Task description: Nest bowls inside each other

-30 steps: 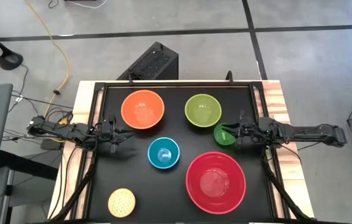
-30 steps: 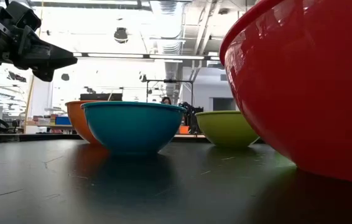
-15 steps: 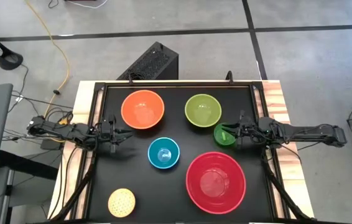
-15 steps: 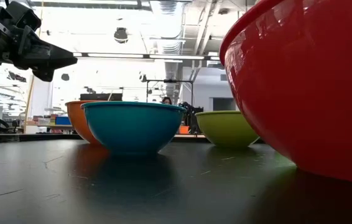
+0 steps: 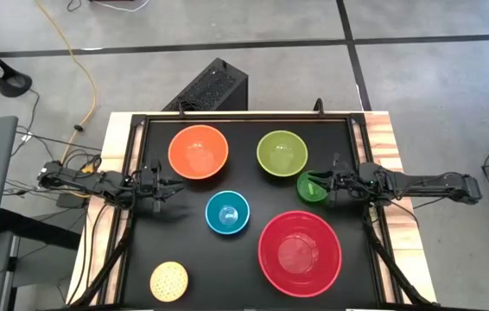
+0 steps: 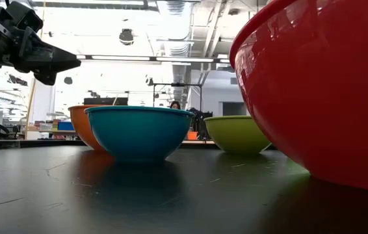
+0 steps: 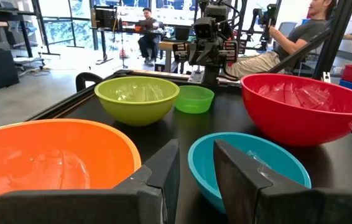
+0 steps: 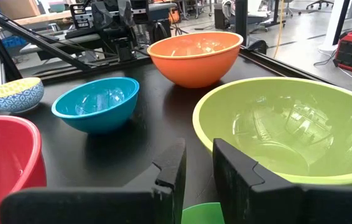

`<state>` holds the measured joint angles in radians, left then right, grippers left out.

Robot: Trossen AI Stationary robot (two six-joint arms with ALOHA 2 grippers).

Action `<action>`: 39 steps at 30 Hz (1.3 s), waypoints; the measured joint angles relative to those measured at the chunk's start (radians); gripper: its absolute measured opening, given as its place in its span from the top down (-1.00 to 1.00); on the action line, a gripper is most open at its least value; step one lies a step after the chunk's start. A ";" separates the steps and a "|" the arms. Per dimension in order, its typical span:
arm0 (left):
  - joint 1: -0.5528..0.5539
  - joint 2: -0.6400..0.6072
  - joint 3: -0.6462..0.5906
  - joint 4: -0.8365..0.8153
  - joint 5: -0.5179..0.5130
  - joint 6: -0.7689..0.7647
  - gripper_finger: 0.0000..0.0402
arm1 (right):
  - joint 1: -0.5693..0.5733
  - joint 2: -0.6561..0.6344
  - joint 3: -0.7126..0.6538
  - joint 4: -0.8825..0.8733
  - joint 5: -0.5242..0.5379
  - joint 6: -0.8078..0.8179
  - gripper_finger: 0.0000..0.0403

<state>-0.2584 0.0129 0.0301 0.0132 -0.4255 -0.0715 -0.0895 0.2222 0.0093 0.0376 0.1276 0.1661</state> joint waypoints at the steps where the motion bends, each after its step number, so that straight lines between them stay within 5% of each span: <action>1: 0.000 0.000 0.000 0.000 0.000 0.000 0.57 | 0.000 0.000 0.000 0.000 0.000 0.000 0.52; 39: 0.000 0.000 0.000 0.000 0.000 -0.004 0.57 | 0.000 0.000 0.000 0.023 0.004 0.000 0.52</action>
<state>-0.2583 0.0130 0.0302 0.0135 -0.4257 -0.0756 -0.0898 0.2222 0.0090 0.0602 0.1320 0.1661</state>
